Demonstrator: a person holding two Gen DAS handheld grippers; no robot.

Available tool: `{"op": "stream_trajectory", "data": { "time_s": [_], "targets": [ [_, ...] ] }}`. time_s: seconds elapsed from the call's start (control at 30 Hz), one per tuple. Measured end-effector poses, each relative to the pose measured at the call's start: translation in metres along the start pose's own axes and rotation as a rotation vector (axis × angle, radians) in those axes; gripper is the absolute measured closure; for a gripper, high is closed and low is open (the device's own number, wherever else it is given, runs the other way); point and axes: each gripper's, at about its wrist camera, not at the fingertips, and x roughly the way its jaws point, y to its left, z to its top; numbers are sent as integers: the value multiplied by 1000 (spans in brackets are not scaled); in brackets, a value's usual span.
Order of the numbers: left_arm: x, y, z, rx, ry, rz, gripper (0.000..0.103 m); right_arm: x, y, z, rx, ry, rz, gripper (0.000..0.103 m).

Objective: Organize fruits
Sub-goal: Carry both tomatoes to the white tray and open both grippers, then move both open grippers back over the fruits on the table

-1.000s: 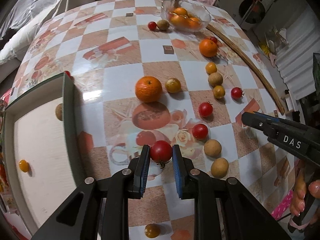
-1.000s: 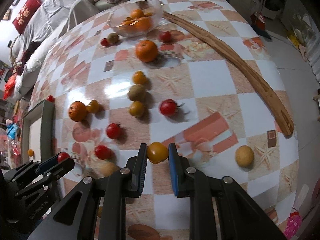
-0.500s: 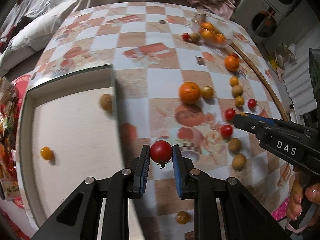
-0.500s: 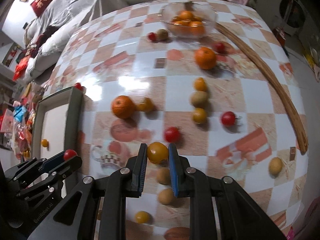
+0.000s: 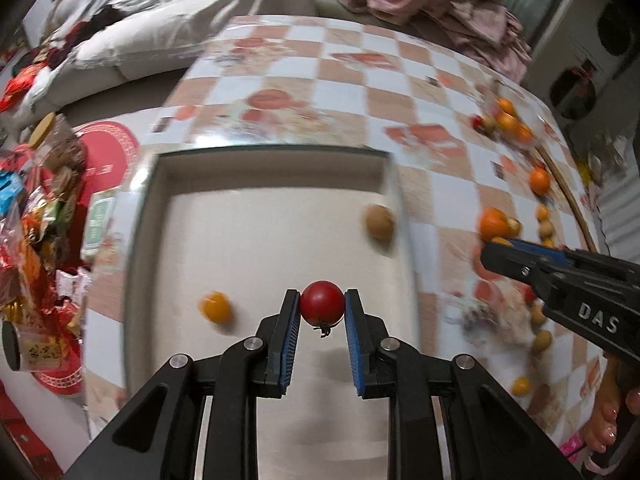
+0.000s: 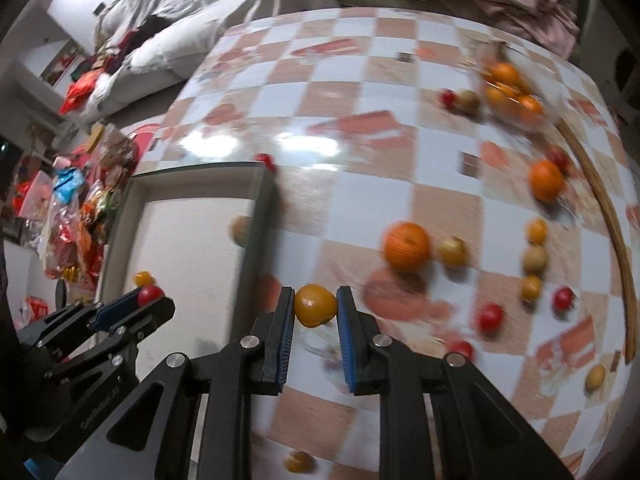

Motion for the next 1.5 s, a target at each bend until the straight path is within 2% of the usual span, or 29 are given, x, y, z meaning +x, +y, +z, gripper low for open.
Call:
{"op": "stream_trajectory", "data": {
  "time_s": [0.23,0.47,0.73,0.93,0.97,1.0,1.07,1.13,1.23,1.3,1.37,1.5],
  "targets": [
    [15,49,22,-62,-15,43,79,28,44,28,-44,33,54,80],
    [44,68,38,-54,12,54,79,63,80,54,-80,64,71,80],
    [60,72,42,-31,47,59,79,95,88,65,-109,112,22,80],
    [61,71,40,-18,39,68,79,104,88,65,-121,140,2,80],
    [62,72,39,-19,40,62,77,104,88,65,-126,135,3,80],
    [62,72,38,-23,45,57,57,104,88,65,-129,136,4,80],
    [58,74,37,-28,18,65,29,104,87,65,-126,138,12,79],
    [52,72,36,-17,-14,71,29,106,87,67,-116,141,20,78],
    [55,71,37,-8,14,72,29,105,85,67,-103,138,23,72],
    [54,70,37,-9,15,76,29,103,83,67,-87,140,48,62],
    [53,69,35,-9,17,85,28,98,83,68,-84,129,56,39],
    [49,68,28,-17,23,95,28,82,84,70,-75,80,87,24]
  ]
}}
